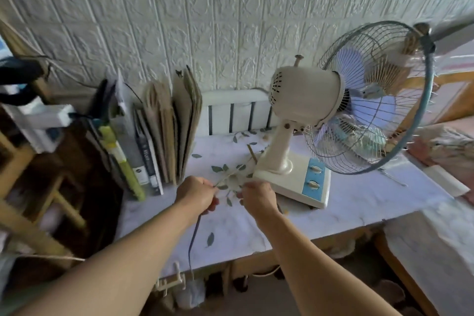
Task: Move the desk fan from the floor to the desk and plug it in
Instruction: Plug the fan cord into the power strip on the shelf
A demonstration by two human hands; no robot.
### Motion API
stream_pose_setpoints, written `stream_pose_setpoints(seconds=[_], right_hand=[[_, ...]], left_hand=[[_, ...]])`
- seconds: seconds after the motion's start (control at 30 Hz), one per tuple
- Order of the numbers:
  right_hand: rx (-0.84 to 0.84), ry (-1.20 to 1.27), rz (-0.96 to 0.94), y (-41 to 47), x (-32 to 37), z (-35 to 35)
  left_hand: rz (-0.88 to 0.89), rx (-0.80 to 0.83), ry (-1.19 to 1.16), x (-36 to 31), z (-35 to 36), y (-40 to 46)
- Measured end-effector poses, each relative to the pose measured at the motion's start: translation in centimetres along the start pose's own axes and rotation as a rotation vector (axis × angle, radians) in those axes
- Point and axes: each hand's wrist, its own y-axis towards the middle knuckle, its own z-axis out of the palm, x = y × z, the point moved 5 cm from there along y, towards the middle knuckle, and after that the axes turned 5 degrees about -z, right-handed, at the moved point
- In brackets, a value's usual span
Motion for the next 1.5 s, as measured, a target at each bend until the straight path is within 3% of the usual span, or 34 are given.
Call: stream_pose_setpoints(seconds=[0.1, 0.3, 0.43, 0.53, 0.67, 0.73, 0.8, 0.9, 0.97, 1.07, 1.17, 1.23, 1.37, 1.5], right_hand=[[0.009, 0.029, -0.041, -1.8, 2.9, 1.7], [0.008, -0.394, -0.276, -6.2, 7.3, 4.1], [-0.093, -0.467, -0.446, -8.3, 9.0, 3.4], [-0.187, -0.450, -0.360, -8.4, 9.1, 1.3], [-0.394, -0.379, -0.090, -8.2, 8.1, -2.7], [-0.342, -0.562, -0.108, -8.6, 8.9, -3.3], [-0.158, -0.598, -0.326, -9.6, 11.6, -2.0], [0.162, -0.311, -0.624, -12.3, 16.4, 0.6], [0.183, -0.130, -0.654, -13.1, 18.6, 0.4], [-0.011, -0.010, -0.575, -12.3, 19.3, -2.9], [-0.305, -0.071, -0.377, -10.7, 17.6, -7.3], [-0.379, -0.139, -0.249, -10.2, 16.0, -9.1], [-0.107, -0.294, -0.333, -10.9, 17.2, -7.1], [0.245, 0.159, -0.292, -12.8, 20.0, -3.9]], left_hand=[[0.037, 0.079, 0.078, 0.3, -2.4, -1.8], [0.152, 0.109, 0.133, 0.7, -7.6, -5.2], [0.224, 0.111, 0.157, 1.0, -10.4, -7.0], [0.222, 0.130, 0.135, 1.4, -12.8, -7.9], [0.178, 0.117, 0.105, 1.7, -16.3, -8.8], [0.159, 0.086, 0.022, 1.1, -17.9, -9.6], [0.181, 0.057, 0.014, -0.1, -18.7, -10.5], [0.262, 0.023, 0.071, -2.9, -18.3, -12.3], [0.296, 0.008, 0.063, -4.4, -18.3, -13.3], [0.315, 0.030, 0.027, -5.3, -19.3, -14.4], [0.286, 0.001, 0.102, -5.0, -21.5, -15.0], [0.266, -0.036, 0.096, -4.8, -22.9, -15.2], [0.338, -0.043, 0.056, -6.1, -23.3, -16.0], [0.473, -0.054, 0.287, -9.1, -21.5, -17.6]])
